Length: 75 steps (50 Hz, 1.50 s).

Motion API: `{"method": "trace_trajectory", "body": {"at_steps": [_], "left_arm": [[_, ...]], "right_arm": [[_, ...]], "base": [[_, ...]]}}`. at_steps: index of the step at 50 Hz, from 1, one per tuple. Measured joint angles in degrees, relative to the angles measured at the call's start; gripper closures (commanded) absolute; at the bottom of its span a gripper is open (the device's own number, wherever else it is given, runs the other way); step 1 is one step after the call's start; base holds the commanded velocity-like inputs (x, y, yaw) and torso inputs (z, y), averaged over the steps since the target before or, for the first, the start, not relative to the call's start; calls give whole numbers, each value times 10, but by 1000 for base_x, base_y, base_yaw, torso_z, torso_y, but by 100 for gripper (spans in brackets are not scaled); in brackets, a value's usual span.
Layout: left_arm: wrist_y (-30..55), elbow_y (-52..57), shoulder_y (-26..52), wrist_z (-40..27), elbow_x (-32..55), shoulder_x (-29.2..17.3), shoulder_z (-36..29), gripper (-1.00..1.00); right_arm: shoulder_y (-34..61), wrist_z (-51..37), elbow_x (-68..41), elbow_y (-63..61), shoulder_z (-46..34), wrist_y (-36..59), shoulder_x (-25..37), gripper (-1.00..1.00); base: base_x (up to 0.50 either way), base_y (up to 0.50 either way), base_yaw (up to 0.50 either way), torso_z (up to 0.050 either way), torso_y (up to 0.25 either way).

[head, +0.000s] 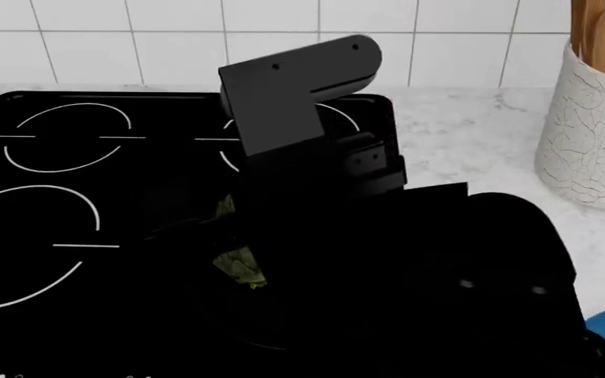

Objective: Pick the artichoke from the pan and place it on the plate.

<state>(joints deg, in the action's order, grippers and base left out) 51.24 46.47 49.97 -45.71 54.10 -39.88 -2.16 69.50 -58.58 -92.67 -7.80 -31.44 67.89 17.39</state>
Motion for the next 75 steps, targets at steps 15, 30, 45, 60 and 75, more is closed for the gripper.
{"method": "trace_trajectory", "body": {"at_steps": [15, 30, 45, 60, 75], "left_arm": [[-18, -8, -17, 9, -16, -1, -3, -100], [-29, -13, -28, 13, -25, -2, -5, -100], [-29, -9, -31, 10, -21, -6, -1, -100], [-43, -15, -47, 16, -31, -8, 0, -100], [-55, -20, -61, 21, -39, -10, 2, -100]], "right_arm": [[-1, 29, 28, 18, -20, -5, -2, -100], [0, 50, 50, 34, -38, -9, -3, -100], [-2, 59, 60, 43, -52, -12, -5, -100], [-3, 81, 83, 60, -72, -19, -9, -100], [-1, 98, 100, 78, -87, -26, -12, -100]], "base": [[0, 0, 0, 0, 0], [0, 0, 0, 0, 0], [0, 0, 0, 0, 0], [0, 0, 0, 0, 0], [0, 0, 0, 0, 0]]}}
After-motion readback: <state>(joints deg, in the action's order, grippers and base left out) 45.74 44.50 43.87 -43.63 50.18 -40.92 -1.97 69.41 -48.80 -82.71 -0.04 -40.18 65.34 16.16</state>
